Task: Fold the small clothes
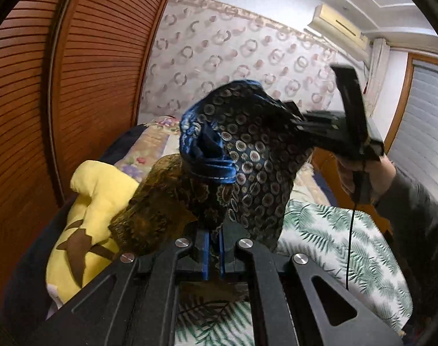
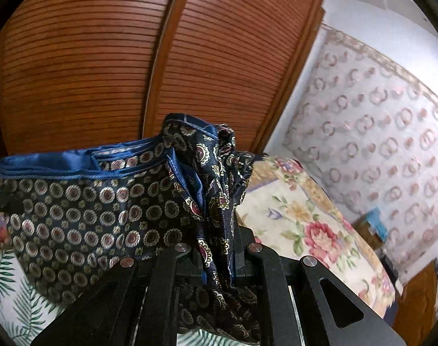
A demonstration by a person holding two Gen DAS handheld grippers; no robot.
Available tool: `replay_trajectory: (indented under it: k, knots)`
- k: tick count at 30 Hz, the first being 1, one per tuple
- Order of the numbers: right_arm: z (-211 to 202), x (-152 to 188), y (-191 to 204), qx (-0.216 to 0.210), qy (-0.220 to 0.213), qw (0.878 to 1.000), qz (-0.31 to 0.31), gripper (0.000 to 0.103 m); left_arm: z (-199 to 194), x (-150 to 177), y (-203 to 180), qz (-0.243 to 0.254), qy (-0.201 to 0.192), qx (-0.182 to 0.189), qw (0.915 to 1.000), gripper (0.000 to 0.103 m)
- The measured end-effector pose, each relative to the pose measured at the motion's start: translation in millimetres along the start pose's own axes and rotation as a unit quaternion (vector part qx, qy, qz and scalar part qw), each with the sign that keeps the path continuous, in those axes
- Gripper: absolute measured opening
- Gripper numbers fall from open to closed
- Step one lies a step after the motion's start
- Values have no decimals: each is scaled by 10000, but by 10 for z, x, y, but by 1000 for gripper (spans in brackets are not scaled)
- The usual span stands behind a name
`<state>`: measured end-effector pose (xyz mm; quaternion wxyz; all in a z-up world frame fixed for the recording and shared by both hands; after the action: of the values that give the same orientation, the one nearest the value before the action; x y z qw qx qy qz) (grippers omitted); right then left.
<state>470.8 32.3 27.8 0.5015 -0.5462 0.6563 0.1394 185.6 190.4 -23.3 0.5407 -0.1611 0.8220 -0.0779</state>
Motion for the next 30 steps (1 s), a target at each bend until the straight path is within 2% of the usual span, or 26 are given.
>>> replay_trajectory:
  k: [7, 13, 14, 15, 16, 18, 20, 22, 23, 25, 28, 30]
  knots:
    - [243, 65, -102, -273, 111, 9996, 28, 10, -17, 60, 171, -125, 116, -243, 9996, 6]
    - [426, 84, -149, -310, 282, 9987, 277, 13, 29, 119, 233, -67, 231, -471, 9986, 6]
    - [451, 91, -163, -323, 308, 9985, 331, 16, 40, 123, 222, 5, 282, -478, 9985, 7]
    - [459, 110, -178, -361, 334, 9980, 402, 26, 43, 126, 215, 53, 309, -508, 9982, 8]
    - [441, 102, -161, -376, 343, 9977, 447, 28, 29, 125, 212, 103, 308, -567, 9979, 15]
    - [402, 89, -173, -478, 296, 9969, 554, 46, -26, 90, 203, 187, 239, -652, 9974, 24]
    - [333, 75, -246, -440, 190, 9965, 680, 51, -104, 17, 198, 236, 125, -701, 9972, 45]
    - [198, 40, -363, -316, 19, 9961, 821, 55, -173, -80, 187, 258, -45, -739, 9969, 51]
    - [113, 24, -419, -255, -79, 9957, 888, 56, -183, -119, 170, 288, -96, -722, 9969, 59]
    - [-98, -3, -535, -112, -324, 9944, 999, 56, -134, -183, 115, 351, -110, -593, 9976, 69]
    - [-371, 15, -650, 2, -602, 9916, 1146, 56, 63, -171, -15, 486, 56, -536, 9974, 69]
    - [-484, 66, -643, -335, -685, 9886, 1299, 56, 241, -109, -106, 581, 258, -497, 9967, 69]
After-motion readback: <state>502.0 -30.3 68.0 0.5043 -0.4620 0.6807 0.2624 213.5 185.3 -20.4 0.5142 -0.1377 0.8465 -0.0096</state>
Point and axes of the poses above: each gripper's, at about its wrist camera, not at the fingertips, and z roughly the way its jaws point, y to its left, x to its underside, the point moved 5 cm from there along z, roughly the way its jaws point, and after that the axes turned 5 degrees about -y, right-handed, at the moved point
